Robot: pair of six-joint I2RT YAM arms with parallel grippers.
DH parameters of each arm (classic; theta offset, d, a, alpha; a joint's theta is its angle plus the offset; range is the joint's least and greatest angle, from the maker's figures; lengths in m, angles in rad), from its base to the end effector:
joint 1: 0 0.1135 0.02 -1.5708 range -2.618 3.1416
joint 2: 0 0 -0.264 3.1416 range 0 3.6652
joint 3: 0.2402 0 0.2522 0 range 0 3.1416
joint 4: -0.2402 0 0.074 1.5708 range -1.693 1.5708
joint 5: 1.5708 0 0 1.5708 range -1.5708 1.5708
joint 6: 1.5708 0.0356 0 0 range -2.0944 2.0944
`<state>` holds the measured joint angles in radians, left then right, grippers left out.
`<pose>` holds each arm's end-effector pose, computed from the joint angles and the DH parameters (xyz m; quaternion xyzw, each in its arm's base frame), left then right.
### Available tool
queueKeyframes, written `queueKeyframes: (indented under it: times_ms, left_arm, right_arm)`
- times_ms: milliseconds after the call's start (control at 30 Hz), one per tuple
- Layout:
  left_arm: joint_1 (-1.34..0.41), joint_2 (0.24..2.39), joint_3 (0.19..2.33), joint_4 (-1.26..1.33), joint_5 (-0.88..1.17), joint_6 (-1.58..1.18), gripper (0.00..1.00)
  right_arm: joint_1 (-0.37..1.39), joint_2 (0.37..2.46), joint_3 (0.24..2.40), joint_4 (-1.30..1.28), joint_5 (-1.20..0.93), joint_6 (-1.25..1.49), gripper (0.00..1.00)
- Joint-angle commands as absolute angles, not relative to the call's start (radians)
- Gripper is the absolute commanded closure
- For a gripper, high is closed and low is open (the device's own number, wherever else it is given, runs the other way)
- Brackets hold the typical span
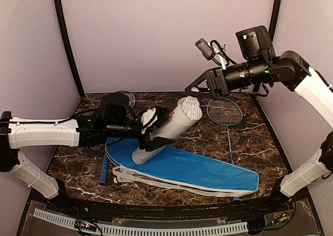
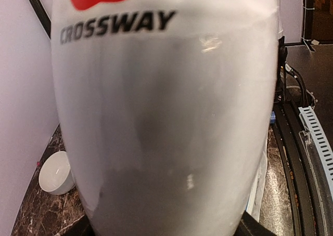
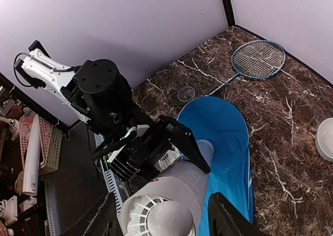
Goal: Pack up the badminton gear
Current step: Adjust the shuttlecock in the shuttle tube.
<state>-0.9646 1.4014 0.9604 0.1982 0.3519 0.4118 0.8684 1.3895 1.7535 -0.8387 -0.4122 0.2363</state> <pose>0.1762 -0.2756 0.2976 0.5758 0.5304 -0.2982 0.5461 0.1666 0.2190 0.4677 -0.3610 0.7610 0.4163 0.3425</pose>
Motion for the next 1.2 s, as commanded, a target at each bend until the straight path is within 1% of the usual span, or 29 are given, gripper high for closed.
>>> queueKeyframes:
  times_ms: [0,300,400,500,567,867,1000,1167]
  left_arm:
    - [-0.969,1.413,0.952,0.088,0.358,0.369,0.32]
    - [-0.969,1.41,0.949,0.092,0.354,0.369,0.33]
    - [-0.969,1.41,0.95,0.092,0.353,0.369,0.33]
    - [-0.969,1.411,0.951,0.093,0.348,0.366,0.33]
    - [-0.97,1.411,0.949,0.098,0.348,0.354,0.32]
    - [-0.969,1.413,0.951,0.113,0.375,0.323,0.33]
    - [-0.969,1.413,0.951,0.11,0.377,0.324,0.33]
    - [-0.969,1.41,0.953,0.11,0.376,0.32,0.33]
  right_arm:
    - [0.861,1.391,1.746,-0.821,-0.449,0.214,0.43]
    - [0.861,1.394,1.728,-0.818,-0.438,0.207,0.55]
    - [0.861,1.39,1.722,-0.808,-0.433,0.209,0.62]
    - [0.861,1.382,1.715,-0.8,-0.433,0.213,0.72]
    - [0.861,1.37,1.707,-0.791,-0.425,0.215,0.76]
    - [0.861,1.253,1.523,-0.535,-0.326,0.276,0.84]
    - [0.861,1.232,1.473,-0.454,-0.284,0.302,0.85]
    - [0.864,1.222,1.44,-0.391,-0.281,0.319,0.85]
